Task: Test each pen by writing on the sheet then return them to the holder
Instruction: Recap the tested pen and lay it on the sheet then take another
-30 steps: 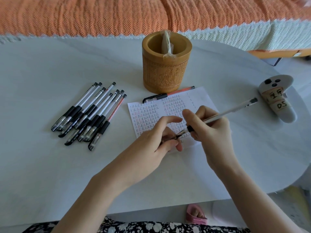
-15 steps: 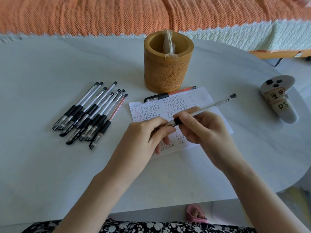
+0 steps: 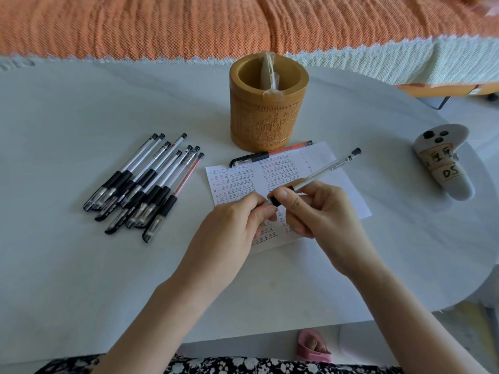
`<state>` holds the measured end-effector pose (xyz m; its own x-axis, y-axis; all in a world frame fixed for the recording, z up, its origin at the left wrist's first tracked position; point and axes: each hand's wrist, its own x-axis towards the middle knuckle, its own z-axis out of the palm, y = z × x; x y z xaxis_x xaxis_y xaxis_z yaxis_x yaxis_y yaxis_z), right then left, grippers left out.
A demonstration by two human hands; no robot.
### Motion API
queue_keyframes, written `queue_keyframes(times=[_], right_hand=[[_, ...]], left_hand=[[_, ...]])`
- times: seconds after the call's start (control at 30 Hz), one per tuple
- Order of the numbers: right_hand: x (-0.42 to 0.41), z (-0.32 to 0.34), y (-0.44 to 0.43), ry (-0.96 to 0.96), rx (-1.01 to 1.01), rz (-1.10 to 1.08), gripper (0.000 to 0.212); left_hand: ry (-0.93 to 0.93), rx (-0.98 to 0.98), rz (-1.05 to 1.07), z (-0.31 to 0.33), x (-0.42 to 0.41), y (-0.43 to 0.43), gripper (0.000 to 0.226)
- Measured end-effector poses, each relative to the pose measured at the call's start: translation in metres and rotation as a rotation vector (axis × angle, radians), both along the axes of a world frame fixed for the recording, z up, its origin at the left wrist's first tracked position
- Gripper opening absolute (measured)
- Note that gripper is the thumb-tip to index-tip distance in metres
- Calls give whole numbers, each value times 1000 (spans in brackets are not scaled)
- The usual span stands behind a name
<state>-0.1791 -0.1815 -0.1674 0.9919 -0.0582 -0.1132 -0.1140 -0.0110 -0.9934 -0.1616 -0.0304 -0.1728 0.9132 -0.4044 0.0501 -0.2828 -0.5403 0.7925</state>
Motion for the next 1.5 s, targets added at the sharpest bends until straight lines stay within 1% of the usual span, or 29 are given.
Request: queue_keyframes(times=[0.07, 0.17, 0.23, 0.3, 0.37, 0.43, 0.5, 0.53, 0.6, 0.7, 0.9, 1.03, 1.1, 1.2, 1.3, 1.37, 1.43, 1.5], right_hand=[[3, 0, 1, 38, -34, -29, 26], [7, 4, -2, 81, 28, 32, 34], [10, 8, -4, 89, 55, 69, 28], [14, 8, -4, 105, 37, 42, 25], [20, 8, -3, 132, 8, -24, 31], [26, 8, -2, 170, -25, -79, 41], [30, 9, 1, 219, -54, -95, 52], [30, 9, 3, 234, -62, -94, 55], [30, 9, 6, 224, -73, -93, 53], [28, 7, 8, 176, -131, -104, 42], [25, 4, 8, 142, -210, -70, 32], [24, 1, 6, 113, -234, -65, 28], [23, 0, 5, 100, -246, -59, 26], [21, 1, 6, 94, -262, -39, 26], [20, 2, 9, 53, -240, -9, 25], [19, 3, 11, 9, -190, 19, 26], [18, 6, 14, -29, -137, 58, 26], [16, 9, 16, -73, -93, 86, 27]], left_hand=[[-22, 36, 7, 1, 3, 0, 26], [-96, 65, 44, 2, 7, 1, 28], [-141, 93, 58, 2, 7, 2, 26], [-126, 111, 77, 5, 7, 2, 30], [-109, 120, 124, 5, 8, 4, 39], [-176, 110, 181, 4, 10, 10, 32], [-286, 167, 242, 4, 14, 17, 19], [-324, 209, 276, 4, 15, 21, 16], [-350, 288, 333, 4, 17, 28, 17], [-318, 365, 389, 2, 20, 37, 22], [-277, 376, 418, 1, 22, 42, 26], [-280, 345, 420, -2, 25, 43, 31], [-286, 311, 418, -2, 26, 43, 30], [-376, 189, 398, 4, 26, 41, 23], [-505, 49, 314, 12, 21, 35, 15], [-564, 0, 265, 15, 18, 31, 11], [-594, -40, 210, 17, 14, 27, 10], [-578, -80, 116, 16, 12, 23, 14]])
